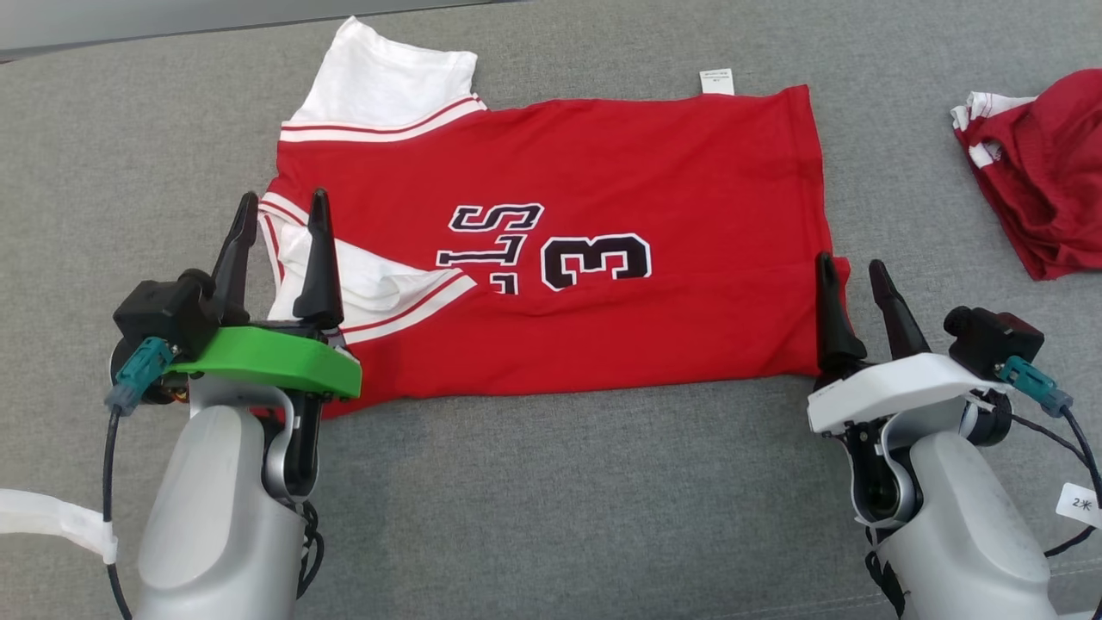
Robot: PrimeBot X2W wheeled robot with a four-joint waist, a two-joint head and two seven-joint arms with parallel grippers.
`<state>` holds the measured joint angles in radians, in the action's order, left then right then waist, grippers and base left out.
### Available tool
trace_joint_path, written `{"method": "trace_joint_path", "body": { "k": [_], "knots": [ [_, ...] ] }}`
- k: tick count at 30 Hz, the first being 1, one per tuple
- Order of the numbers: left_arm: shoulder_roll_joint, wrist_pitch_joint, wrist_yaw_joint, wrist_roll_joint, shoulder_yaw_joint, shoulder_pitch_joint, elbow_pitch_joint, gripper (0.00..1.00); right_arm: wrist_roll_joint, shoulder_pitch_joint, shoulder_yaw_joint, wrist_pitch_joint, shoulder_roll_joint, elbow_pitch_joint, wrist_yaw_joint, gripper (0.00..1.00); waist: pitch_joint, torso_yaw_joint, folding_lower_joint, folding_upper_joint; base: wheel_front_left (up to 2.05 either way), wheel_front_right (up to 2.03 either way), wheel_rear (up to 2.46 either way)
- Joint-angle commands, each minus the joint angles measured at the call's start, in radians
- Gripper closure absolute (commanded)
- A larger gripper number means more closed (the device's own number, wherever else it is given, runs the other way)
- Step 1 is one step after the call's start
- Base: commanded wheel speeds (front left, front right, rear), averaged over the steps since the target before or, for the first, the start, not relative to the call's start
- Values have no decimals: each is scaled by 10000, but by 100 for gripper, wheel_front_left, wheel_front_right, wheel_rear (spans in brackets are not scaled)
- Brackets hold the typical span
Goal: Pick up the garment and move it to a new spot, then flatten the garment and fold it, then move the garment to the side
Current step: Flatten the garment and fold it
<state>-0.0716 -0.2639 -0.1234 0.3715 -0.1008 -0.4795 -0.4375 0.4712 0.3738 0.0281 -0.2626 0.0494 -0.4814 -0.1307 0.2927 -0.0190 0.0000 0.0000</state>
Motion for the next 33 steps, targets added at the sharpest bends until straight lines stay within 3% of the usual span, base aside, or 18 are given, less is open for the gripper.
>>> {"method": "trace_joint_path", "body": {
  "k": [1, 7, 14, 25, 33],
  "knots": [
    [34, 0, -50, -14, 58, 177, 171, 0, -152, 27, -18, -28, 21, 108, 3, 0, -29, 38, 0, 0, 0, 0, 0],
    [85, 0, -72, 63, 192, 947, 1046, 0, -965, -454, -397, -27, 24, 970, 3, 0, -269, 179, 0, 0, 0, 0, 0],
    [-333, 219, -5, 348, 428, 2280, 1323, 0, -2199, -1444, -631, -27, 19, 1871, 3, 0, -775, 436, 0, 0, 0, 0, 0],
    [-491, 3961, 1115, 1302, 644, 3660, 1934, 0, -2323, -2309, -686, 187, 22, 2278, 3, 0, -1130, 595, 0, 0, 0, 0, 0],
    [-434, 5270, 1780, 1754, 882, 3351, 1798, 0, -2366, -2192, -631, 378, 21, 2563, 3, 0, -791, 244, 0, 0, 0, 0, 0]
  ]
}}
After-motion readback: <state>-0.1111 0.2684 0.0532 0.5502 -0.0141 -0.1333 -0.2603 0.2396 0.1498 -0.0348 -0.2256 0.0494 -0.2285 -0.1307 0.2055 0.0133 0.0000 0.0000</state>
